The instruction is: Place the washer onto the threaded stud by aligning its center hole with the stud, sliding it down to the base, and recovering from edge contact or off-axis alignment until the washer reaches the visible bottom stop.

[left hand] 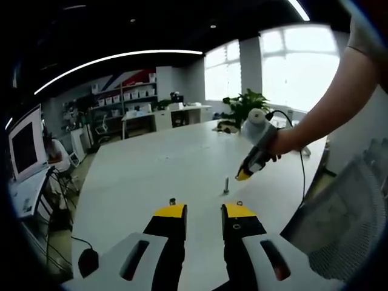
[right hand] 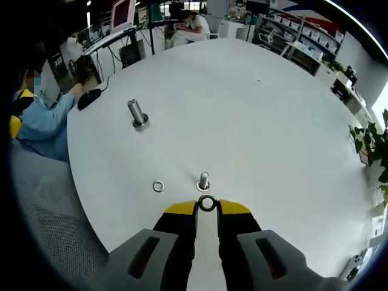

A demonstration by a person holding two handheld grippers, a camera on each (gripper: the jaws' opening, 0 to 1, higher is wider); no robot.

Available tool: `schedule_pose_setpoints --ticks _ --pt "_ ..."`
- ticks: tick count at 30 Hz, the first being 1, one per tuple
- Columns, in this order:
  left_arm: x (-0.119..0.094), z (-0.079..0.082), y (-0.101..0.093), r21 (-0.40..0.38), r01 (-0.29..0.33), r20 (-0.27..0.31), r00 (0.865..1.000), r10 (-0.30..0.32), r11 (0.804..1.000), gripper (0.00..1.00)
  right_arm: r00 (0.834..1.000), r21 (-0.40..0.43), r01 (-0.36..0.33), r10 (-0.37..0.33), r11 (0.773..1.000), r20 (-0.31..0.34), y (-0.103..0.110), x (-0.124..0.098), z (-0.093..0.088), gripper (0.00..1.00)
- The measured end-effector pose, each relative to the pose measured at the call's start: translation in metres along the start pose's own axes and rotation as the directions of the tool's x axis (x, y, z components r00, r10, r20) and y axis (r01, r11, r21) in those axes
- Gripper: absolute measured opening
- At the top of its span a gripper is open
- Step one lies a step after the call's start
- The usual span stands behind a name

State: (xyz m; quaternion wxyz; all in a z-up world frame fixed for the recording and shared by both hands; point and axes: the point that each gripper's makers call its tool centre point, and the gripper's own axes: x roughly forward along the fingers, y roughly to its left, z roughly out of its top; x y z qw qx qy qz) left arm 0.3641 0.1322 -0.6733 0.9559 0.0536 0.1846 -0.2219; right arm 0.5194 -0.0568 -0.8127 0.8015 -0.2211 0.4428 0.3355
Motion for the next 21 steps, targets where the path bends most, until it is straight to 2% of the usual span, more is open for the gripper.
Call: schedule_pose_setpoints --ticks 21 --pt "0.0 0.0 0.001 -0.009 -0.003 -0.001 1.0 0.003 1.0 0.21 1.0 -0.001 -0.004 0.004 1.0 0.009 0.002 0.007 0.012 0.14"
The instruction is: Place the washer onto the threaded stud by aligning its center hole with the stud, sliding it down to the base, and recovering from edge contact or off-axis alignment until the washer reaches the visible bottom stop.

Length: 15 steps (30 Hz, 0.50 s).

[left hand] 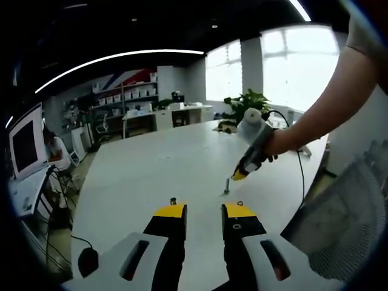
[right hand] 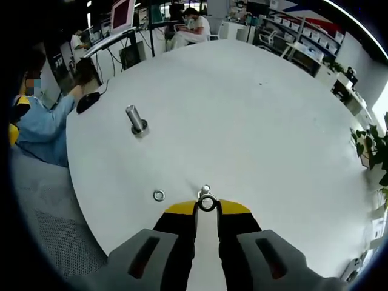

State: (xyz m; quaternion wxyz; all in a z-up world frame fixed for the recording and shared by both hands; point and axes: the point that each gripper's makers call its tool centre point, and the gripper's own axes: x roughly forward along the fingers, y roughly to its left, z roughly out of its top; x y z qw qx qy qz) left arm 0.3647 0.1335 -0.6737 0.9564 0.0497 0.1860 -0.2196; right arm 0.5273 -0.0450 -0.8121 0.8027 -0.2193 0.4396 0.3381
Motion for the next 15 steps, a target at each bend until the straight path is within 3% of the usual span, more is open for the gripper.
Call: schedule_pose_setpoints --ticks 15 --pt "0.0001 0.0001 0.0008 -0.004 0.0 0.001 1.0 0.0 1.0 0.21 1.0 -0.017 0.002 -0.002 1.0 0.0 -0.0007 0.0026 0.0058 0.14"
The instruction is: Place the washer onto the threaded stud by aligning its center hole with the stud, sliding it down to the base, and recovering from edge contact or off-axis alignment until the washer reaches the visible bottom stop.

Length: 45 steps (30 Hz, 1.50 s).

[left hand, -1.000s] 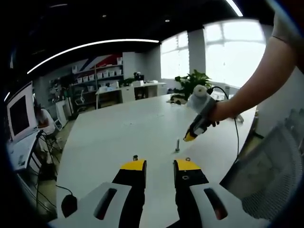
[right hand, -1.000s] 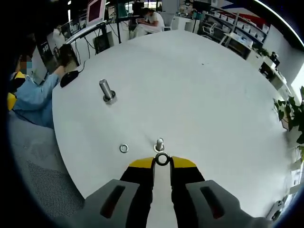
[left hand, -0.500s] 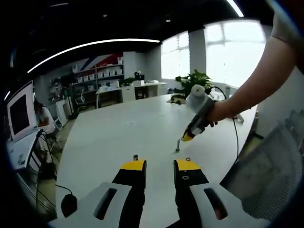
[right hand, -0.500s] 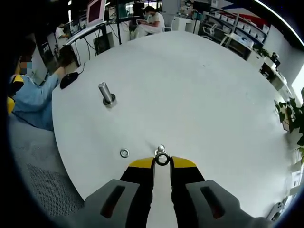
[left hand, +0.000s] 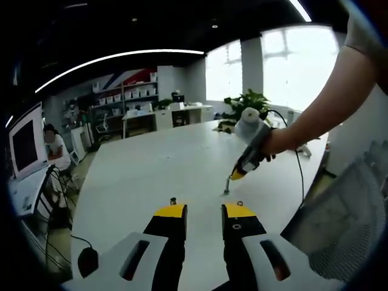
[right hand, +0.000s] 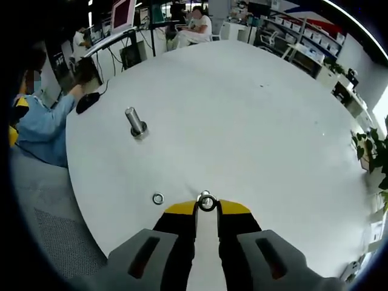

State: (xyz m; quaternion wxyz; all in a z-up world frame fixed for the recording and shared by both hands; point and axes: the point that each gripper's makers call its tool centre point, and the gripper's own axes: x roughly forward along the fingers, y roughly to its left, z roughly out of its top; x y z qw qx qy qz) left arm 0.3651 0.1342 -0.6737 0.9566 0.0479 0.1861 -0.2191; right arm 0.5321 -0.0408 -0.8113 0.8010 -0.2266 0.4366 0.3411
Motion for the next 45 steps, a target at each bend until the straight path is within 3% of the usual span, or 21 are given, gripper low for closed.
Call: schedule_pose_setpoints --ticks 18,45 --pt "-0.0004 -0.0009 0.0013 0.001 -0.008 -0.003 1.0 0.008 1.0 0.21 1.0 -0.018 -0.014 0.014 1.0 0.002 0.005 0.003 0.0063 0.14" --pt "0.0002 -0.0012 0.0016 -0.004 -0.005 -0.005 1.0 0.005 1.0 0.21 1.0 -0.021 -0.015 0.015 1.0 -0.024 0.0026 0.0091 0.0022 0.14"
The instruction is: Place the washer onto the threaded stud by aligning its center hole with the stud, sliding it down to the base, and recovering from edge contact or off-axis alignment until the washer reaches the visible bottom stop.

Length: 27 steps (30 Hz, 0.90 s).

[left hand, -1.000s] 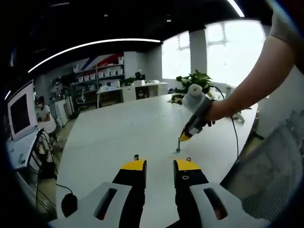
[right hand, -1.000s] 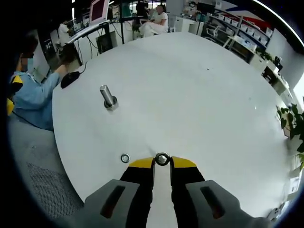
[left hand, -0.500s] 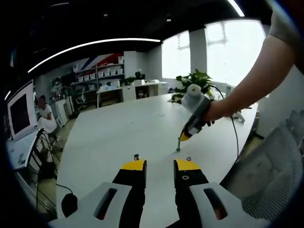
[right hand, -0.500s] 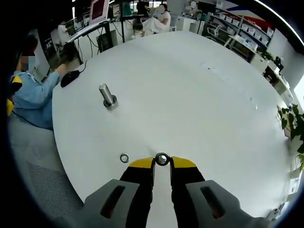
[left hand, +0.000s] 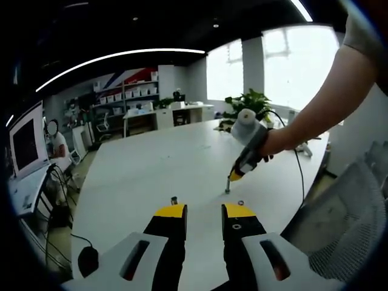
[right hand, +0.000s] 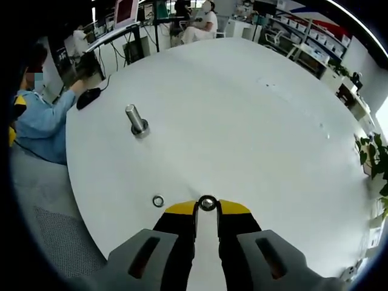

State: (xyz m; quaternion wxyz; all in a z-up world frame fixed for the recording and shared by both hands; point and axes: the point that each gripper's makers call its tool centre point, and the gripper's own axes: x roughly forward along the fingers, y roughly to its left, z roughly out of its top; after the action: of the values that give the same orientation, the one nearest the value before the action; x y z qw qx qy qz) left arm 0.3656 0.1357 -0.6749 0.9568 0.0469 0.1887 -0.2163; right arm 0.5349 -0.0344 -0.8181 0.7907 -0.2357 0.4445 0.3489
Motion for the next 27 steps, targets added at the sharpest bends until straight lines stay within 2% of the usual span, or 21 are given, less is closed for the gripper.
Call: schedule_pose_setpoints --ticks 27 --pt "-0.0002 0.0 -0.0006 0.004 0.001 -0.002 1.0 -0.001 1.0 0.21 1.0 0.01 0.013 -0.013 1.0 0.006 -0.0035 -0.0033 -0.0028 0.17"
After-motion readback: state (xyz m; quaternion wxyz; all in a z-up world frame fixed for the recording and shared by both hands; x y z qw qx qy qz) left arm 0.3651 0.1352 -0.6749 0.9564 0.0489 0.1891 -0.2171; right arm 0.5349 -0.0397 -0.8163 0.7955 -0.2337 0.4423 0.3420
